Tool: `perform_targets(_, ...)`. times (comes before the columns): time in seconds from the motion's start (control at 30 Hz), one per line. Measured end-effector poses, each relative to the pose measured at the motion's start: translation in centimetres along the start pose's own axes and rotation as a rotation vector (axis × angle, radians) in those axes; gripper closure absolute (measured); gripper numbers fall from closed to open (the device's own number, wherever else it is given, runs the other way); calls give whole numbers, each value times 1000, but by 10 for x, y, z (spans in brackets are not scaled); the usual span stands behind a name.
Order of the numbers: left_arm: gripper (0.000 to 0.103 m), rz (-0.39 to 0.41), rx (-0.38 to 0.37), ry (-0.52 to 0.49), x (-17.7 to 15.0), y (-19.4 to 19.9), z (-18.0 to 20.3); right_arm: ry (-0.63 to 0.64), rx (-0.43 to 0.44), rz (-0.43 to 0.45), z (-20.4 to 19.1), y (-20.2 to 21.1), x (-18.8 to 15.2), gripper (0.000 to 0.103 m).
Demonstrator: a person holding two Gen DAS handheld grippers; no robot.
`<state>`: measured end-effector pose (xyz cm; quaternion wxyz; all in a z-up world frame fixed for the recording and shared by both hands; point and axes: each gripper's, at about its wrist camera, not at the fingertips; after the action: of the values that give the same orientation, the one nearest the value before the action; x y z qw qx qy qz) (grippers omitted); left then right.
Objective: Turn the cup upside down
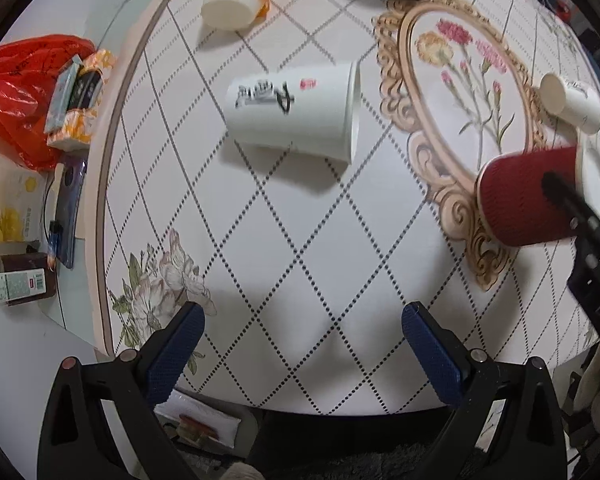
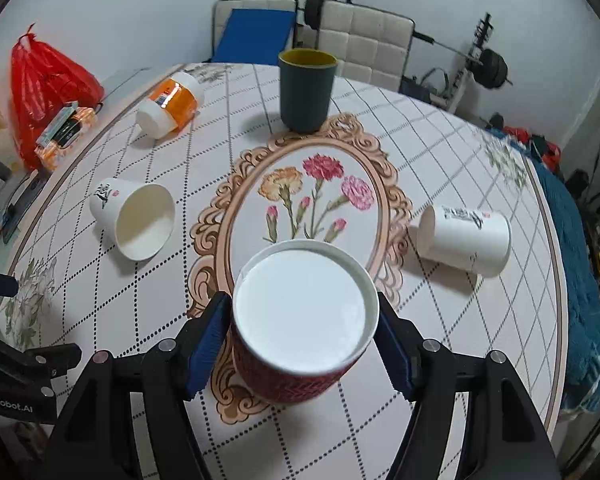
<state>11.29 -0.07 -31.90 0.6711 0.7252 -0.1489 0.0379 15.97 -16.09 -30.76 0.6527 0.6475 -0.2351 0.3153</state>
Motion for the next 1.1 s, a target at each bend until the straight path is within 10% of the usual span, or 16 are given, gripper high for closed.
perform_targets(0.23, 2, 126, -15, -16, 15, 39, 0, -175, -75, -92, 22, 26, 8, 7)
perform_targets(0.57, 2, 242, -99, -70, 6, 105, 18, -295, -274, -154, 44, 116, -8, 4)
perform_targets(1.1, 2, 412, -90, -4, -38, 221, 27, -280, -248, -12, 51, 251, 14, 4)
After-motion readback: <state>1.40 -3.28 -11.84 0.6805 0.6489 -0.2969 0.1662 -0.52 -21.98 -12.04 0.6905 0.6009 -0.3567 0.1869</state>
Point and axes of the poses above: each gripper's, at about its wrist camera, not at the fingertips, and y roughly against the way its jaws point, z to its right, x to its top, and after that the axes turned 15 degrees about z, right-handed
